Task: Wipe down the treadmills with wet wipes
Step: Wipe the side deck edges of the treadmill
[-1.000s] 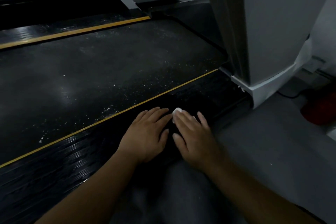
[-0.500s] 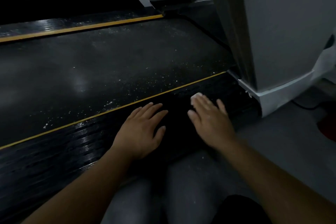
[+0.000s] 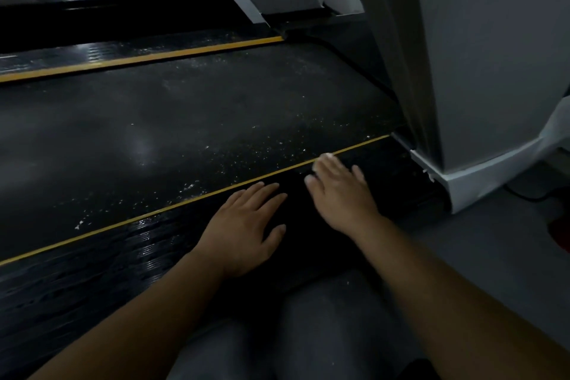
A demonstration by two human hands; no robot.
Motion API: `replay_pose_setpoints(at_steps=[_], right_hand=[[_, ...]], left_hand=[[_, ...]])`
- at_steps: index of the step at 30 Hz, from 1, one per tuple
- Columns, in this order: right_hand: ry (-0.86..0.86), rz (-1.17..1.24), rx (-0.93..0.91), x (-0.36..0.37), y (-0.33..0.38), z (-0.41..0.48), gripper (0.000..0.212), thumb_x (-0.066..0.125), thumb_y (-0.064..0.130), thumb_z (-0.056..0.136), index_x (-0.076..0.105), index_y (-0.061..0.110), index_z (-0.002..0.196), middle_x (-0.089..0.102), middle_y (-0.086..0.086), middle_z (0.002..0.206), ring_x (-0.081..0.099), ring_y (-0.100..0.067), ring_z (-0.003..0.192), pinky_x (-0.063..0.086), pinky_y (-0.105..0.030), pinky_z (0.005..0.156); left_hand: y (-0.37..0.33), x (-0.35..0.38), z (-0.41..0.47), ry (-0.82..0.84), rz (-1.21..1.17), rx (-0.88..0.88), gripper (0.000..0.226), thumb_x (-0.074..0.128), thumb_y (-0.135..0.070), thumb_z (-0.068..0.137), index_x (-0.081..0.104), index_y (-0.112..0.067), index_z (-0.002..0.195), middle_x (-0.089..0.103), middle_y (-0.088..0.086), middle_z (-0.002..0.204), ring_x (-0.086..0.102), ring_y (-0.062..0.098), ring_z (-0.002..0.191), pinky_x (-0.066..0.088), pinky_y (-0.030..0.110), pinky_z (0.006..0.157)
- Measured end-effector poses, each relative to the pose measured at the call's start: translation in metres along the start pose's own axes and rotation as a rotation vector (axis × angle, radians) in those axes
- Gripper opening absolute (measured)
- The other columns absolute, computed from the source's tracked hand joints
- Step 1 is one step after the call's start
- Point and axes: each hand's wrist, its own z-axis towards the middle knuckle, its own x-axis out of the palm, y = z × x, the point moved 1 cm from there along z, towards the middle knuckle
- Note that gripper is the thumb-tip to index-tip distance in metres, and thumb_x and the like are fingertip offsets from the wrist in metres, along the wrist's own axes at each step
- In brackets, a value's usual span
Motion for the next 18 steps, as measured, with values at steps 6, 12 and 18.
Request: replay_pose_setpoints(at_steps=[6,12,18], right_hand=[[-0.012,-0.029,-0.123,-0.001,-0.008,-0.021,0.066,0.012,0.053,0.099,0.03,0.028,0.157,0.018,0.012,0.167,0.008,0.0,0.152,0.009,-0.045,0.124],[0.022,-0.024,-0.034,0.002,0.024,0.008,0.054,0.029,0.043,0.107,0.033,0.021,0.156,0.019,0.006,0.167,0.007,-0.006,0.153,0.004,-0.04,0.123],[0.004,0.03,0.038,-0.012,-0.017,-0.001,0.049,0.03,0.038,0.109,0.035,0.025,0.155,0.019,0.012,0.166,0.009,0.001,0.152,0.004,-0.038,0.122]], left_hand=[[0.0,-0.001,0.011,-0.024,-0.018,-0.056,0.088,0.01,-0.066,0.086,0.03,-0.02,0.158,0.024,-0.002,0.167,0.016,0.017,0.154,0.01,0.032,0.124],[0.002,0.002,0.012,-0.057,-0.032,-0.045,0.082,0.021,-0.061,0.089,0.043,-0.014,0.152,0.039,0.005,0.16,0.03,0.023,0.15,0.022,0.038,0.124],[0.0,-0.001,0.014,-0.036,-0.03,-0.045,0.089,0.01,-0.065,0.085,0.031,-0.018,0.158,0.026,0.0,0.166,0.017,0.018,0.154,0.012,0.034,0.125]])
